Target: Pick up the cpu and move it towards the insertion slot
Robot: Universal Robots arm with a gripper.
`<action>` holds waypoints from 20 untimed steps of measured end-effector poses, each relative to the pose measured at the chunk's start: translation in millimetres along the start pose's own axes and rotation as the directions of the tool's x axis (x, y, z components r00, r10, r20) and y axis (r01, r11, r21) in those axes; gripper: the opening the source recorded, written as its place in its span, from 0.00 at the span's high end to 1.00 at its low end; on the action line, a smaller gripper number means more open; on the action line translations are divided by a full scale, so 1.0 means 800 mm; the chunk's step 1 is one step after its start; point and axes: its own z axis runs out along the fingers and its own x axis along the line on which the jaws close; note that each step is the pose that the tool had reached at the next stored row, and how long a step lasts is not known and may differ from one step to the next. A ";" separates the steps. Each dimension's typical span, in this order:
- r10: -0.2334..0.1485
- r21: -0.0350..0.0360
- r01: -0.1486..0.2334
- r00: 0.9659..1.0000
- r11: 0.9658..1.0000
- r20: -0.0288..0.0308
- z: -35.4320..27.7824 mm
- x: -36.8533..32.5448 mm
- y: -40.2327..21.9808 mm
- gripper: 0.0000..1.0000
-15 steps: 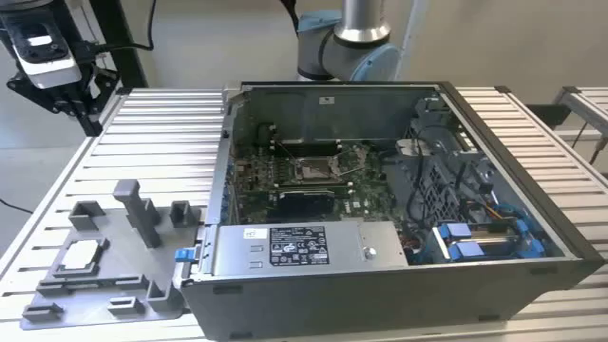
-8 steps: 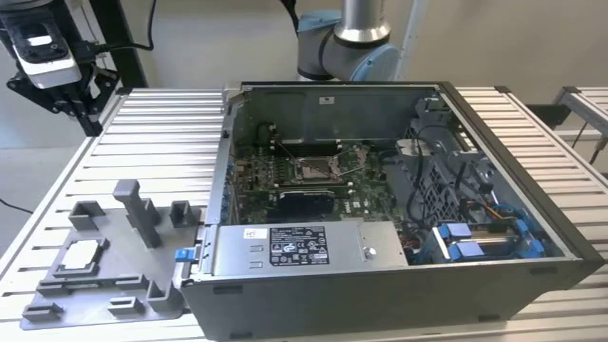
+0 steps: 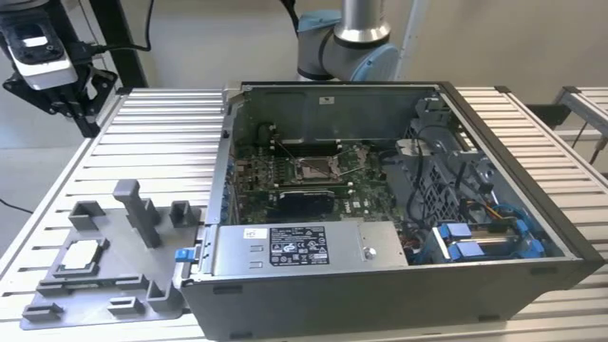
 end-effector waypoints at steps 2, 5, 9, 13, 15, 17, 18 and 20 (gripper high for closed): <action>0.000 0.000 0.000 1.000 1.000 0.000 0.0000 0.0018 -0.0026 1.00; 0.000 0.000 0.000 1.000 1.000 0.000 -0.0001 0.0045 -0.0067 1.00; 0.000 0.000 0.000 1.000 1.000 0.000 -0.0003 0.0080 -0.0121 1.00; 0.000 0.000 0.000 1.000 1.000 0.000 -0.0004 0.0112 -0.0181 1.00; 0.000 0.000 0.000 1.000 1.000 0.000 -0.0005 0.0126 -0.0212 1.00; 0.000 0.000 0.000 1.000 1.000 0.000 -0.0007 0.0141 -0.0244 1.00; 0.000 0.000 0.000 1.000 1.000 0.000 -0.0007 0.0149 -0.0259 1.00; 0.000 0.000 0.000 1.000 1.000 0.000 -0.0007 0.0164 -0.0288 1.00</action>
